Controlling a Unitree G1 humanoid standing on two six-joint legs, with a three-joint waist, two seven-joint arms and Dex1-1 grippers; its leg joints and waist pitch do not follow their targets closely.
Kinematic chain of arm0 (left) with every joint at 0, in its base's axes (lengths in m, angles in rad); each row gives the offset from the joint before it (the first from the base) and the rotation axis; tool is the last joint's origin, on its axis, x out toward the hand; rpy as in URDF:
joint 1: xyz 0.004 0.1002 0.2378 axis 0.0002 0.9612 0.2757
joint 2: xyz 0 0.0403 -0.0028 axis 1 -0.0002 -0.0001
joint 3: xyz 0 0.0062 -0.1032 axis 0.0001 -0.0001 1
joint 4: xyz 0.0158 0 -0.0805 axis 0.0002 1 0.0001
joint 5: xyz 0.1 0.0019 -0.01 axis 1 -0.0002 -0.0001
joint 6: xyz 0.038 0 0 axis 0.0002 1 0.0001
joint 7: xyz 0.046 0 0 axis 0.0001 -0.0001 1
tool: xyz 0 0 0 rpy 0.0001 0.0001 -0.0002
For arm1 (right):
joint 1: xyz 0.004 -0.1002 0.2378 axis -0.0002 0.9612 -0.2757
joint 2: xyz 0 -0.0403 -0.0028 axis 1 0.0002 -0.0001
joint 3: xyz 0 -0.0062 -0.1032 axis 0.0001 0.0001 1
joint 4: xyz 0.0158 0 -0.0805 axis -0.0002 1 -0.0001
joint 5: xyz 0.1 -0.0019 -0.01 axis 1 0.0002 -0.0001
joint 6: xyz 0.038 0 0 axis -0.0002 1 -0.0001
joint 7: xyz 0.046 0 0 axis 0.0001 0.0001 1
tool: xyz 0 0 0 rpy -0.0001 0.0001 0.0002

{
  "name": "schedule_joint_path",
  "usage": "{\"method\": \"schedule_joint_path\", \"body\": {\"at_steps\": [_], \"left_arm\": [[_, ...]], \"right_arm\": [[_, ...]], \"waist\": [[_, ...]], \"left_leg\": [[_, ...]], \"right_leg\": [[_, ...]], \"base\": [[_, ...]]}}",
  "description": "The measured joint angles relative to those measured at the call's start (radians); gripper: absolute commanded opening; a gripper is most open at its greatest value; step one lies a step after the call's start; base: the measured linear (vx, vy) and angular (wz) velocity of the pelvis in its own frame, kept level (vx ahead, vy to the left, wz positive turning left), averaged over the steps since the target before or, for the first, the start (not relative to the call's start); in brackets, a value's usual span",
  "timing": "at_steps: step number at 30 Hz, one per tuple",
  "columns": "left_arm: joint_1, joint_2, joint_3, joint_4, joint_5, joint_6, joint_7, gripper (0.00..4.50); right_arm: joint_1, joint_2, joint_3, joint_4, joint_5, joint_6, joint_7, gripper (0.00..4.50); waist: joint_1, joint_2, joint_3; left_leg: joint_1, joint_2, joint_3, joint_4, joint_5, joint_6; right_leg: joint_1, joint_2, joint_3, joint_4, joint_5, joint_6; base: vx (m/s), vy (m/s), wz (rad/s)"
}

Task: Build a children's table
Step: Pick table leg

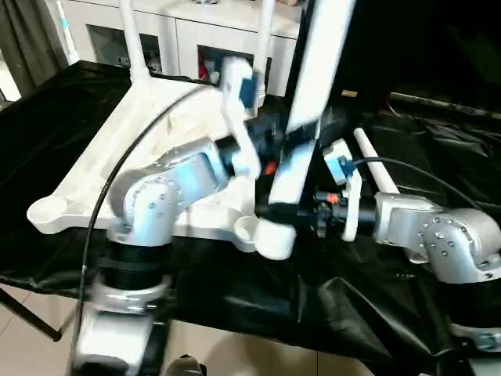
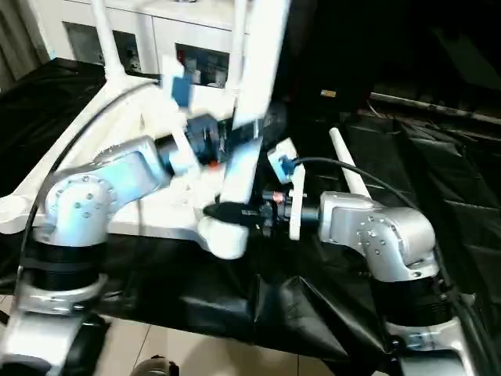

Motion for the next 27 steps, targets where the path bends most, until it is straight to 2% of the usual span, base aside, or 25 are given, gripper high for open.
{"method": "schedule_joint_path", "body": {"at_steps": [17,27], "left_arm": [[-0.004,0.0,0.006,0.0,-0.007,-0.008,0.0,4.46],[-0.004,0.0,0.006,0.0,-0.007,-0.008,0.0,4.5]], "right_arm": [[0.001,0.0,0.0,0.003,-0.006,0.0,-0.005,1.94],[0.001,0.0,0.0,0.003,-0.006,0.0,-0.005,1.94]], "waist": [[0.0,0.0,0.0],[0.0,0.0,0.0]], "left_leg": [[0.0,0.0,0.0,0.0,0.0,0.0],[0.0,0.0,0.0,0.0,0.0,0.0]], "right_leg": [[0.0,0.0,0.0,0.0,0.0,0.0],[0.0,0.0,0.0,0.0,0.0,0.0]], "base": [[0.0,0.0,0.0],[0.0,0.0,0.0]]}}
